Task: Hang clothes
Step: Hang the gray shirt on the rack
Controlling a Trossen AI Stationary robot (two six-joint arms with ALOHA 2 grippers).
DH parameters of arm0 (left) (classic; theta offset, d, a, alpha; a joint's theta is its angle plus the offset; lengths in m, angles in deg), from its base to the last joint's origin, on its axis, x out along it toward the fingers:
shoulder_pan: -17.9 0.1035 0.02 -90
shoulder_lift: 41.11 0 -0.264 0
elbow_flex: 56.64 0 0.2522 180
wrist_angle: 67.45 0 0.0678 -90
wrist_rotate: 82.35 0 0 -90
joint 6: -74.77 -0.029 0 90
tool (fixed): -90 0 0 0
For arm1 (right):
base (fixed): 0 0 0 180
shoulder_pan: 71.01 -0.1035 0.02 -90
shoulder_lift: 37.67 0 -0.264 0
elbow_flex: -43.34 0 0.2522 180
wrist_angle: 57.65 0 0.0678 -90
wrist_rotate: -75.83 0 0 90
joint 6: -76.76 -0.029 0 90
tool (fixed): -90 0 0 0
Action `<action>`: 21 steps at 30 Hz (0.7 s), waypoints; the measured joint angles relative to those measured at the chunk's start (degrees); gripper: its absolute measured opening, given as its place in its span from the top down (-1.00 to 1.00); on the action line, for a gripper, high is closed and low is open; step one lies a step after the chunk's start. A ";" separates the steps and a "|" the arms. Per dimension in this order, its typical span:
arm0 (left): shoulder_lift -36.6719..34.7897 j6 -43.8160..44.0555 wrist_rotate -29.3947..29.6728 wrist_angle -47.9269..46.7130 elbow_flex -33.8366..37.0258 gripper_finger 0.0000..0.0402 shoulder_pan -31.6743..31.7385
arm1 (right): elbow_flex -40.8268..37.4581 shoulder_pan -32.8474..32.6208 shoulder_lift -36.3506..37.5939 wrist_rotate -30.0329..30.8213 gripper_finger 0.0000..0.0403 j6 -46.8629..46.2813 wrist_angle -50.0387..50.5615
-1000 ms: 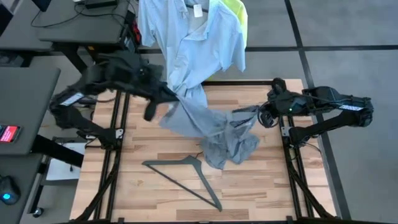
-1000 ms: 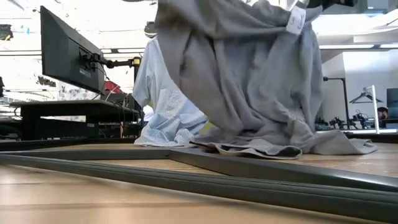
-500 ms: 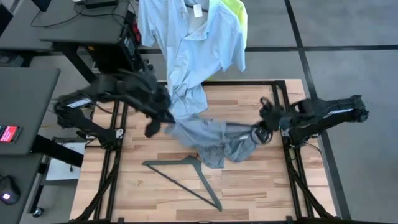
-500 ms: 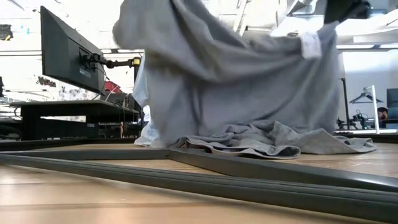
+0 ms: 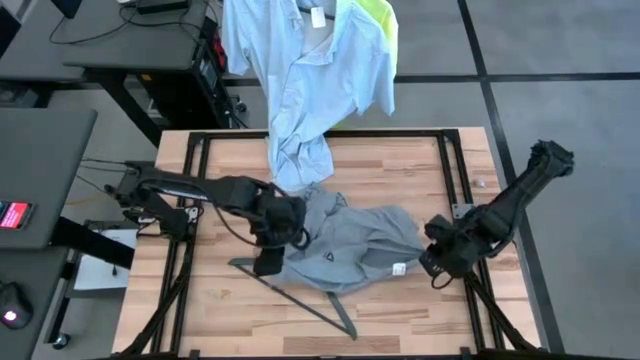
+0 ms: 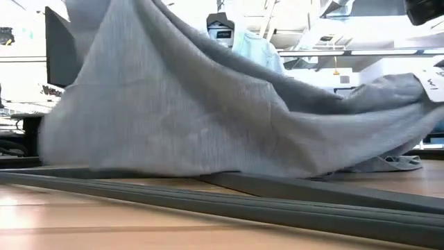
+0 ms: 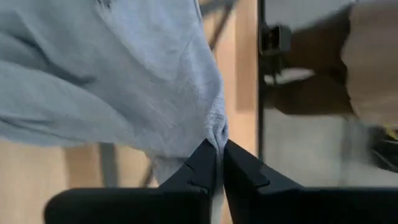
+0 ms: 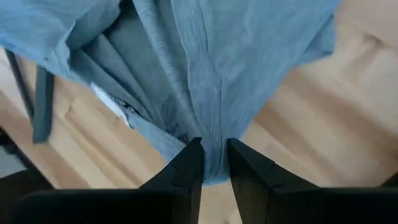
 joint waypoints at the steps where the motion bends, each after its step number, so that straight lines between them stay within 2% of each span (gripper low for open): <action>1: 0.16 -0.51 -0.24 -0.97 -0.63 0.79 0.62 | 0.91 0.41 0.50 0.19 0.58 0.87 -0.64; 4: -0.54 -1.24 1.06 -2.03 -1.52 0.67 2.26 | 2.56 2.59 1.11 2.91 0.46 5.01 -4.40; 8: -2.41 -2.14 14.22 -2.96 -0.31 0.61 2.70 | 2.28 7.94 -0.35 6.90 0.33 11.80 -12.77; 10: -3.94 -2.03 17.02 -0.99 2.98 0.61 2.52 | 1.30 11.73 -2.62 6.99 0.31 16.67 -16.95; 15: -9.42 5.86 8.21 13.22 20.26 0.68 2.13 | -1.19 21.08 -11.34 3.76 0.31 28.52 -27.01; 18: -13.03 14.84 5.57 22.82 31.86 0.73 0.27 | -1.22 24.85 -17.91 -1.89 0.33 34.23 -30.49; 21: -14.44 22.77 4.75 32.81 40.16 0.75 -3.01 | -1.22 26.52 -24.38 -5.11 0.33 38.90 -35.21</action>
